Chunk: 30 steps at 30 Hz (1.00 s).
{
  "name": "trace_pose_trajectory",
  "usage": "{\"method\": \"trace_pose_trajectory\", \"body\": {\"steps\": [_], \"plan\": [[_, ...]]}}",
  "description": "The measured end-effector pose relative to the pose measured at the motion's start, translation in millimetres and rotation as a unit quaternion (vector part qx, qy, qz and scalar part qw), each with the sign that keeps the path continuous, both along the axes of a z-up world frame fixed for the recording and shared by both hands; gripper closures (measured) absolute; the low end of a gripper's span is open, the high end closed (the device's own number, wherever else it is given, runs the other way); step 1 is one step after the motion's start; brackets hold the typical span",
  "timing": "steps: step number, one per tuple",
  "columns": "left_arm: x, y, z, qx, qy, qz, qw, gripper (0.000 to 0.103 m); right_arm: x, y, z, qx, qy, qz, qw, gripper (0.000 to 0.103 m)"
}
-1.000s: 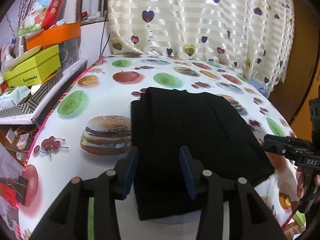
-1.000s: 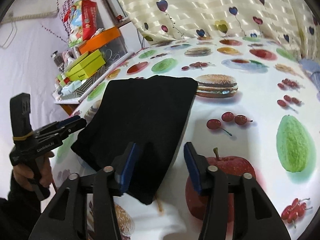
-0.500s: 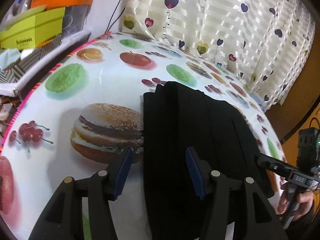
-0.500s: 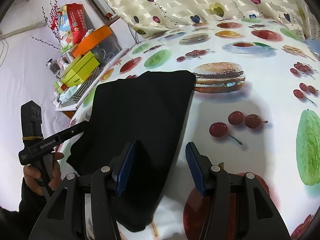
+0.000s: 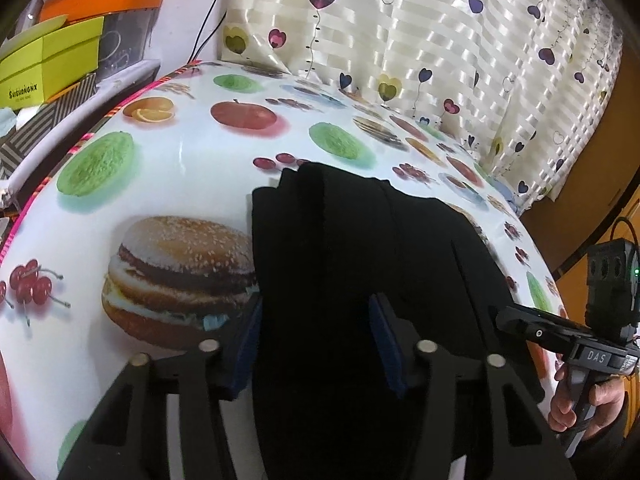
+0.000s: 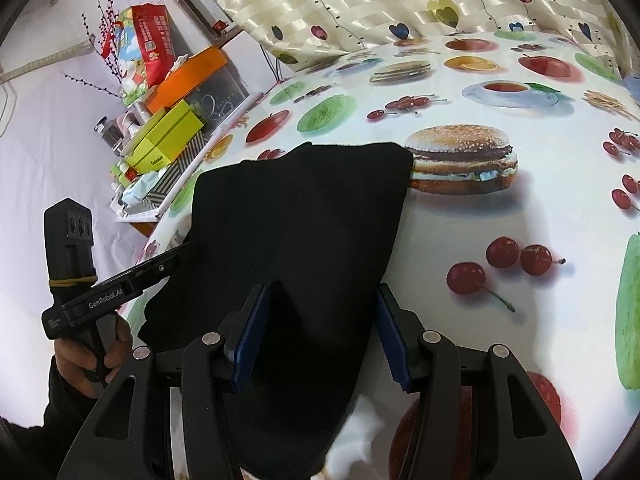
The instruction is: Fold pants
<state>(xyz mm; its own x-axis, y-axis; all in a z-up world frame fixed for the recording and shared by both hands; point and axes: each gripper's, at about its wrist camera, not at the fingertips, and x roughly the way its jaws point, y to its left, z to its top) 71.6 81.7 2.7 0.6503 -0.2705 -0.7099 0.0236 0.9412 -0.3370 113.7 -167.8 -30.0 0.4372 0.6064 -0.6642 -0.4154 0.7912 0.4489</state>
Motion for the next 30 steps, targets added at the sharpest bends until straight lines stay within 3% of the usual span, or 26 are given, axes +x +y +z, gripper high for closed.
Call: {"method": "trace_pose_trajectory", "body": {"steps": [6, 8, 10, 11, 14, 30], "plan": [[1, 1, 0, -0.009, 0.003, 0.005, 0.9999, 0.067, 3, 9, 2, -0.017, -0.002, 0.002, 1.0, 0.049], [0, 0, 2, -0.003, 0.001, 0.007, 1.0, 0.072, 4, 11, 2, -0.027, -0.003, -0.001, 1.0, 0.06], [-2, 0, 5, 0.005, -0.004, 0.011, 0.9999, 0.084, 5, 10, 4, -0.031, -0.01, -0.006, 0.999, 0.084], [-3, 0, 7, 0.01, -0.006, 0.015, 0.9998, 0.086, 6, 7, 5, -0.022, -0.008, -0.005, 1.0, 0.086], [-4, 2, 11, 0.014, -0.01, 0.014, 0.9997, 0.091, 3, 6, 9, -0.017, -0.015, -0.003, 1.0, 0.088], [-2, -2, 45, 0.022, -0.05, -0.004, 0.9985, 0.095, 1, 23, 46, 0.0, -0.061, 0.017, 0.998, 0.089]]}}
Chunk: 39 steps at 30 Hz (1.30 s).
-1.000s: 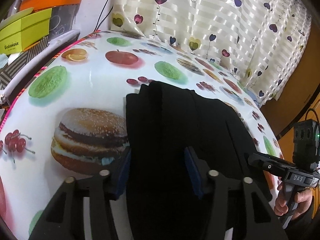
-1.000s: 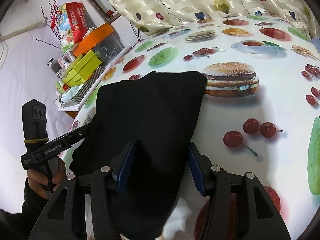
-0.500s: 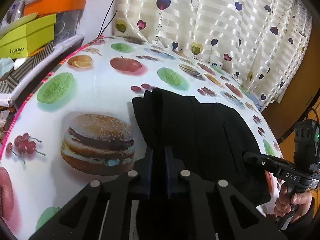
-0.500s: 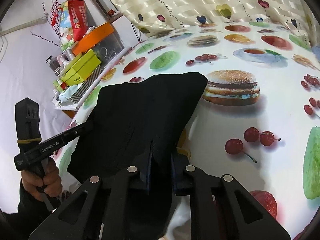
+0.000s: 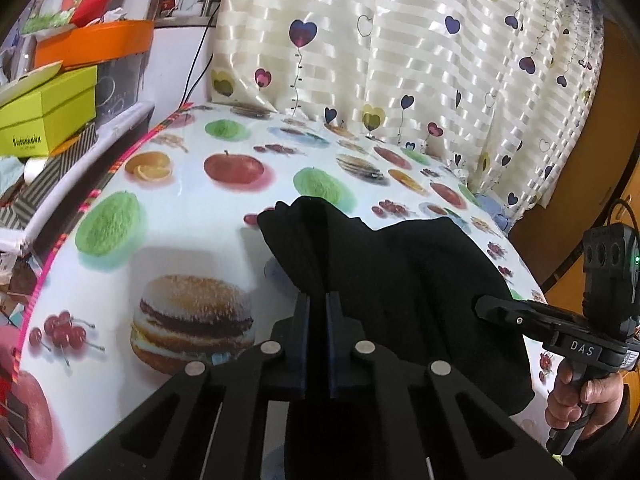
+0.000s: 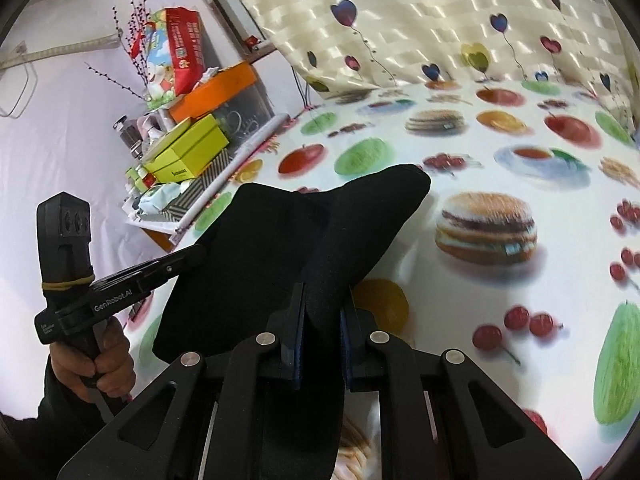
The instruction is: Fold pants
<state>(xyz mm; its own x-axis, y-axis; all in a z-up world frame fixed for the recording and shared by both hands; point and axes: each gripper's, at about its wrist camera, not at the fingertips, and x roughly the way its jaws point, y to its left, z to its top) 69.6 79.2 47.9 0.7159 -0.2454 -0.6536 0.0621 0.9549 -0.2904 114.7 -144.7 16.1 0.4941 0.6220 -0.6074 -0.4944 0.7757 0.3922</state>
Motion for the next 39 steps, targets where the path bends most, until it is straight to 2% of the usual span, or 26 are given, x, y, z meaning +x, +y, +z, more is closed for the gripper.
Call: {"method": "trace_pose_trajectory", "body": {"steps": [9, 21, 26, 30, 32, 33, 36, 39], "plan": [[22, 18, 12, 0.002, -0.011, 0.011, 0.9999, 0.095, 24, 20, 18, 0.012, -0.012, 0.01, 1.0, 0.089], [91, 63, 25, 0.034, -0.018, 0.029, 0.9988, 0.095, 94, 72, 32, 0.017, -0.021, 0.032, 0.999, 0.089], [121, 81, 9, 0.044, -0.001, 0.034, 0.9984, 0.095, 130, 86, 17, 0.013, -0.001, 0.034, 0.999, 0.089], [135, 92, -19, 0.055, 0.026, 0.046, 0.9971, 0.095, 145, 88, -4, 0.002, 0.022, 0.025, 0.999, 0.088], [137, 101, -31, 0.047, 0.037, 0.053, 0.9968, 0.094, 149, 81, -14, 0.003, 0.033, 0.017, 0.999, 0.087], [137, 106, -37, 0.039, 0.043, 0.056, 0.9967, 0.094, 152, 77, -18, 0.001, 0.044, 0.012, 0.999, 0.084], [134, 111, -47, 0.05, 0.049, 0.063, 0.9955, 0.094, 157, 75, -29, -0.025, 0.065, -0.002, 0.998, 0.075], [126, 117, -42, 0.038, 0.048, 0.073, 0.9955, 0.094, 151, 74, -24, -0.046, 0.049, -0.014, 0.998, 0.07]]}}
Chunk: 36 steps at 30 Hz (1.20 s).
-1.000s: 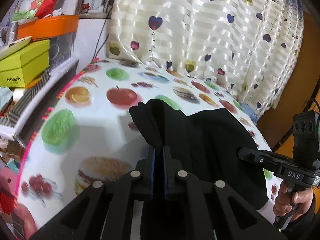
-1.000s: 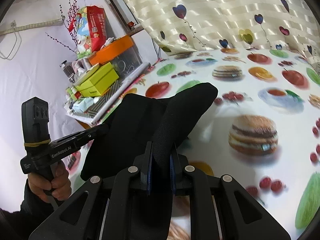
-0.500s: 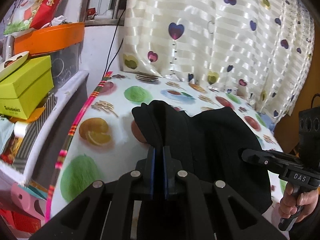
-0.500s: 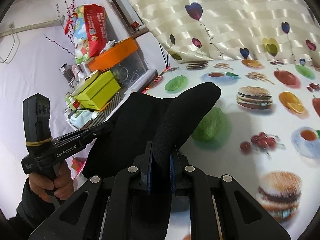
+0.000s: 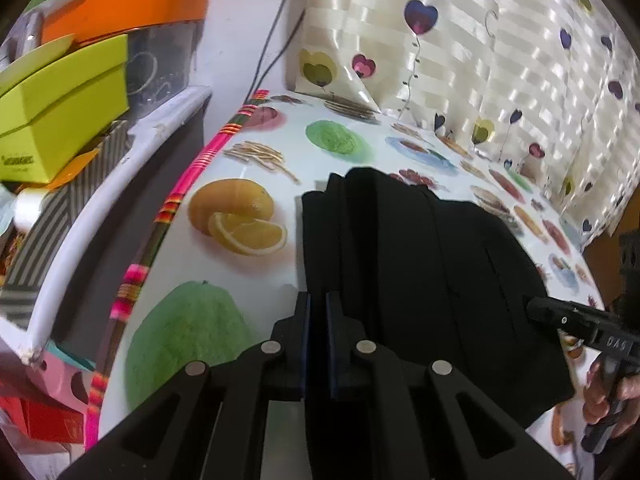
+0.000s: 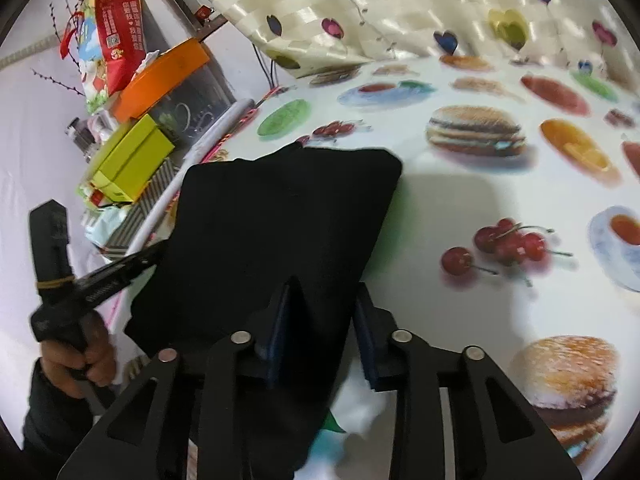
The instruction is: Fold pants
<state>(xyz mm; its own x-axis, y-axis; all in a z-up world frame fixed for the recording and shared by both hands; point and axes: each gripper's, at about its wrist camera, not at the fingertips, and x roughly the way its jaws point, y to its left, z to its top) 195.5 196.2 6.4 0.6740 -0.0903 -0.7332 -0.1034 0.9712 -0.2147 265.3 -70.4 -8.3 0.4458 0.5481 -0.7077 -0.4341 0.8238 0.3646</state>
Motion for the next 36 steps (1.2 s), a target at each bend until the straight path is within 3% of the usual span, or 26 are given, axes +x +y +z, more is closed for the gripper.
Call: {"method": "trace_pose_trajectory", "body": {"steps": [4, 8, 14, 20, 25, 32, 36], "plan": [[-25, -3, 24, 0.018, -0.039, 0.014, 0.999, 0.094, -31, 3, 22, -0.039, -0.064, 0.0, 0.997, 0.07], [-47, -25, 37, 0.022, -0.068, -0.013, 0.9974, 0.094, -59, 13, 26, -0.052, -0.094, 0.02, 0.994, 0.07], [-49, -56, 5, 0.059, -0.036, -0.044, 0.9966, 0.094, -75, 31, 2, -0.096, -0.101, 0.05, 0.989, 0.069], [-52, -54, 11, 0.059, -0.03, -0.035, 0.9972, 0.094, -77, 30, 8, -0.104, -0.098, 0.047, 0.989, 0.067], [-80, -61, 18, 0.064, -0.028, -0.022, 0.9973, 0.094, -103, 21, 14, -0.099, -0.109, 0.051, 0.988, 0.059], [-122, -85, 3, 0.074, -0.005, -0.017, 0.9971, 0.092, -146, 9, 3, -0.108, -0.096, 0.063, 0.987, 0.054], [-136, -95, -1, 0.078, 0.0, -0.014, 0.9968, 0.083, -166, 6, -4, -0.125, -0.097, 0.069, 0.985, 0.054]]}}
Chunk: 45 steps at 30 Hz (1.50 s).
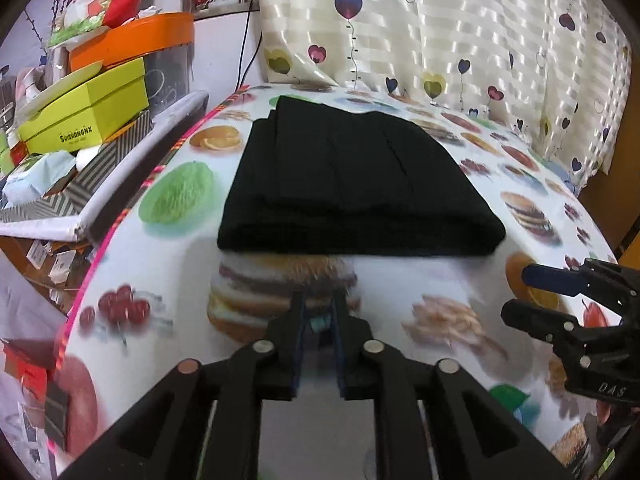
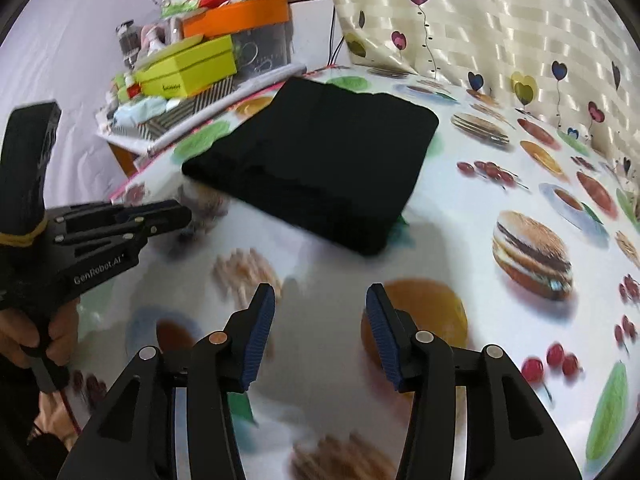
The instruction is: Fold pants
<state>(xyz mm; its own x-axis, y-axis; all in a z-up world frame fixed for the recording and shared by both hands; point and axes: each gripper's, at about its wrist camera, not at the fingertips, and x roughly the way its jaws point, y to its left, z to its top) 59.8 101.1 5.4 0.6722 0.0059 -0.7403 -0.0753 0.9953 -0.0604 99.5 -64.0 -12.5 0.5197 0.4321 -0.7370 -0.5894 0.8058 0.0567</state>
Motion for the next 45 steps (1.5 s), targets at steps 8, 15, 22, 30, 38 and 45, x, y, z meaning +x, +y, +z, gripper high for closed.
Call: {"method": "trace_pose_trajectory", "body": {"steps": [8, 15, 22, 30, 38, 45], "plan": [[-1, -7, -6, 0.006, 0.017, 0.0, 0.9998, 0.075, -6, -3, -12, -0.014, 0.005, -0.007, 1.0, 0.054], [2, -20, -8, 0.03, 0.022, -0.016, 0.9992, 0.055, 0, -2, -13, -0.022, 0.0, -0.021, 1.0, 0.053], [5, -18, -9, 0.03, 0.024, -0.011, 0.9992, 0.048, 2, 2, -14, -0.03, -0.002, -0.017, 0.999, 0.044], [5, -16, -9, 0.036, 0.027, 0.004, 0.999, 0.04, 4, 2, -15, -0.031, -0.001, -0.02, 0.999, 0.041], [5, -14, -10, 0.032, 0.027, 0.004, 0.9991, 0.04, 4, 2, -15, -0.033, -0.002, -0.018, 0.999, 0.039], [5, -14, -10, 0.028, 0.028, 0.001, 0.9992, 0.037, 4, 3, -15, -0.033, -0.002, -0.019, 0.999, 0.038]]}}
